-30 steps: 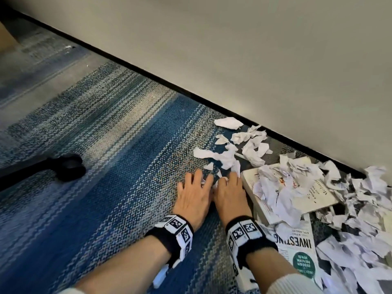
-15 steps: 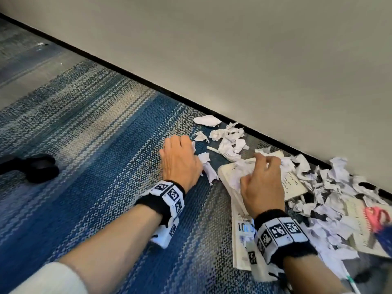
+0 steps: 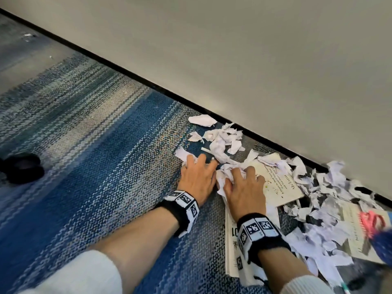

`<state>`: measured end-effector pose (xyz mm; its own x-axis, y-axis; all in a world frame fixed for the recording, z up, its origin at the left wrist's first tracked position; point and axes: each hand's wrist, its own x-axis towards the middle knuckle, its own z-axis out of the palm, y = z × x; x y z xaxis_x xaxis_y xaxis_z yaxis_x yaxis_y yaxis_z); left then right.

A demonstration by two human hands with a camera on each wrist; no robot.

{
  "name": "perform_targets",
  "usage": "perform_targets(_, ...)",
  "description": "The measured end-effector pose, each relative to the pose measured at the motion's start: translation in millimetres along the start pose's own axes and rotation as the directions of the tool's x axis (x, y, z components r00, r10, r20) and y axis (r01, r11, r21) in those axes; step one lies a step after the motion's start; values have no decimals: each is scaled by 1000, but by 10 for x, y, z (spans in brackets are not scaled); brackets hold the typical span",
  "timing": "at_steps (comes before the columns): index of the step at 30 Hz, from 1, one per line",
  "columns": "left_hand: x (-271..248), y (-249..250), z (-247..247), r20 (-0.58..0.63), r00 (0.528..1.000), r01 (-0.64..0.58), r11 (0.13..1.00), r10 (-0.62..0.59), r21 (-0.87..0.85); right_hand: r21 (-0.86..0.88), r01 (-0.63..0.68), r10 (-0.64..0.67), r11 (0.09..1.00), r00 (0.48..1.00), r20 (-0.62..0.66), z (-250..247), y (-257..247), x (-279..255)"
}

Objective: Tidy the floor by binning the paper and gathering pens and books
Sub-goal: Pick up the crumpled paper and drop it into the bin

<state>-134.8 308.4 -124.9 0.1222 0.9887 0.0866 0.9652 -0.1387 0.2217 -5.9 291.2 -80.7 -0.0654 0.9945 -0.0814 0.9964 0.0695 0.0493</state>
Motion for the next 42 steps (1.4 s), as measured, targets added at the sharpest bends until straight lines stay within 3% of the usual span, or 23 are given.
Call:
perform_targets(1, 18, 16, -20, 27, 1000, 17, 1000, -16, -21, 22, 25, -24, 999, 999, -29, -17, -5, -1)
perform_targets(5, 126, -39, -84, 219, 973, 91, 994, -74, -68, 153, -41, 23, 987, 993, 117, -117, -1, -12)
perform_targets(9, 214, -69, -161, 348, 937, 29, 998, -6, -61, 225, -33, -12, 974, 980, 198, -242, 76, -12)
perform_targets(11, 246, -50, -235, 339, 941, 4, 998, 20, -70, 290, -49, -13, 956, 978, 206, -309, 200, -72)
perform_targets(15, 381, -51, -408, 205, 979, 30, 984, 6, -175, 507, -100, 38, 856, 991, 132, -475, 467, -323)
perform_targets(18, 601, -32, -424, 198, 977, -54, 992, 76, -113, 575, -153, 81, 803, 985, 149, -521, 644, -481)
perform_targets(22, 750, 16, -410, 355, 929, -122, 992, 104, 28, 523, -163, 117, 837, 986, 121, -502, 892, -643)
perform_targets(26, 663, 72, -435, 386, 911, -181, 982, 148, 51, 474, -190, 159, 860, 982, 107, -603, 1105, -894)
perform_targets(28, 641, 197, -584, 364, 909, -225, 974, 203, 19, 437, -215, 182, 873, 976, 116, -747, 1218, -1074)
perform_targets(32, 612, 655, -990, 187, 904, -367, 922, 385, -128, 411, -208, 186, 887, 978, 93, -1158, 1446, -1479)
perform_targets(35, 443, 1265, -1399, 112, 807, -545, 804, 580, -237, 368, -235, 229, 900, 972, 60, -1523, 1648, -1873)
perform_targets(38, 41, 1984, -1821, 34, 641, -723, 617, 767, -311, 311, -293, 300, 904, 954, 26, -1825, 1906, -2376)
perform_targets(42, -653, 2740, -2084, -102, 506, -789, 411, 857, -457, 282, -323, 354, 903, 933, -68, -2027, 2273, -3116)
